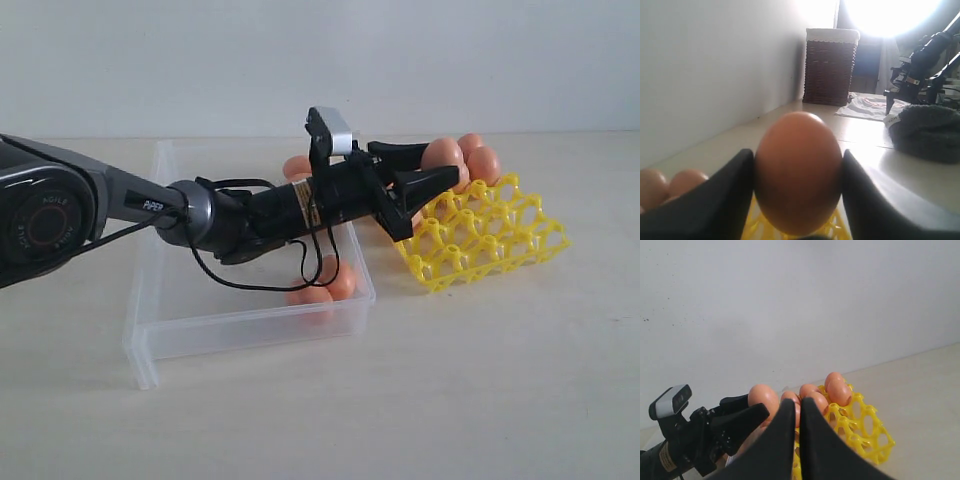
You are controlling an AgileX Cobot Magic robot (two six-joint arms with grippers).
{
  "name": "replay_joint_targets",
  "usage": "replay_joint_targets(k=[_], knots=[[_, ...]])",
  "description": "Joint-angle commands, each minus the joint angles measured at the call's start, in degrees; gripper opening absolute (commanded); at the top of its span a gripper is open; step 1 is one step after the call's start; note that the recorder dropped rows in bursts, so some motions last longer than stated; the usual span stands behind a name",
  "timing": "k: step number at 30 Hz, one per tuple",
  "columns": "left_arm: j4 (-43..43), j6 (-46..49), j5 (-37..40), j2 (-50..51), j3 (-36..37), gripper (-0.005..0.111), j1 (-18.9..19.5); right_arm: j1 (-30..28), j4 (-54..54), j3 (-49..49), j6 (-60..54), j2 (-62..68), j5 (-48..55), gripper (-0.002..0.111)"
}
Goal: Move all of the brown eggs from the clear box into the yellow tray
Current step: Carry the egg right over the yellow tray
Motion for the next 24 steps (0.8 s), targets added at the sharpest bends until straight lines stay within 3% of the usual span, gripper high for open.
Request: replay_joint_targets(k=[1,17,24], knots=[[1.0,-3.5,2.6,1.4,-1.3,0.004,-0.9,0.0,-0.1,0.2,-0.1,0.2,-0.1,0.0],[0.4,-3.0,12.3,3.1,-4.2,0.004,-3.2,0.0,-0.1,0.2,-0.1,0.2,-0.1,0.0],[-9.3,0.7,15.5,3.1,-4.1,0.004,-5.8,0.0,-0.1,0.2,-0.1,0.2,-0.2,0.0]])
